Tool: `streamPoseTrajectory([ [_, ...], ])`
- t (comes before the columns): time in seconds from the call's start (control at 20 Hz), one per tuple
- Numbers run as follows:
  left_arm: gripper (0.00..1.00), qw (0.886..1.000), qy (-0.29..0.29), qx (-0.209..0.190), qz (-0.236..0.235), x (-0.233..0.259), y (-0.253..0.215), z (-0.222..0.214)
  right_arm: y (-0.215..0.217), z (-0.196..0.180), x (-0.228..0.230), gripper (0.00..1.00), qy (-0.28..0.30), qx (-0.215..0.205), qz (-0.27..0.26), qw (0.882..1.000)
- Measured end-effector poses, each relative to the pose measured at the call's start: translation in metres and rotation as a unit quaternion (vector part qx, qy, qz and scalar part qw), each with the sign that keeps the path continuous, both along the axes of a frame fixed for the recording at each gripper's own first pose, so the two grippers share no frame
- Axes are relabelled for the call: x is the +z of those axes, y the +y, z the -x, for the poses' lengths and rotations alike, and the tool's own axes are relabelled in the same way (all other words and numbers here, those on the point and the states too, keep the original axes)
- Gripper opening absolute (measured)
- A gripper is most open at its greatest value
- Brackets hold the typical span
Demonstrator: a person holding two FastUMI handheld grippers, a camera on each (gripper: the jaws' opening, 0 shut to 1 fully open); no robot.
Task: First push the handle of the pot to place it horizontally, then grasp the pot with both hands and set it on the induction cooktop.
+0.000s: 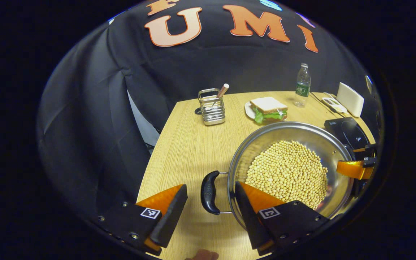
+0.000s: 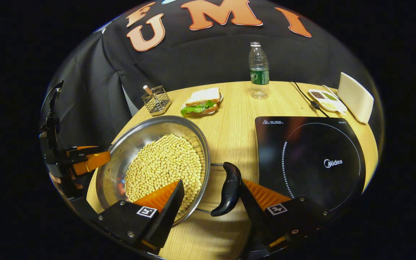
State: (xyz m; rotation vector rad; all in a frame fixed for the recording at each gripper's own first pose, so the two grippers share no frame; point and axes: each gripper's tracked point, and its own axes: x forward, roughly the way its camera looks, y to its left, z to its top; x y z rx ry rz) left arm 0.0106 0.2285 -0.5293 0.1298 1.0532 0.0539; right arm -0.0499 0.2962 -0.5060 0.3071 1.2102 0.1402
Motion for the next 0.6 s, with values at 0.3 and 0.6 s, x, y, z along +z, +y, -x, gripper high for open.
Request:
streamPoseTrajectory([
  [0.3, 0.91, 0.999, 0.011, 0.019, 0.023, -0.025, -0.003, 0.0, -0.002, -0.004, -0.012, 0.87, 0.004, -0.004, 0.017, 1.0],
  [0.6, 0.91, 1.0, -0.008, 0.027, 0.013, -0.033, -0.005, -0.007, -0.002, -0.011, -0.024, 0.77, -0.003, -0.007, 0.037, 0.999],
])
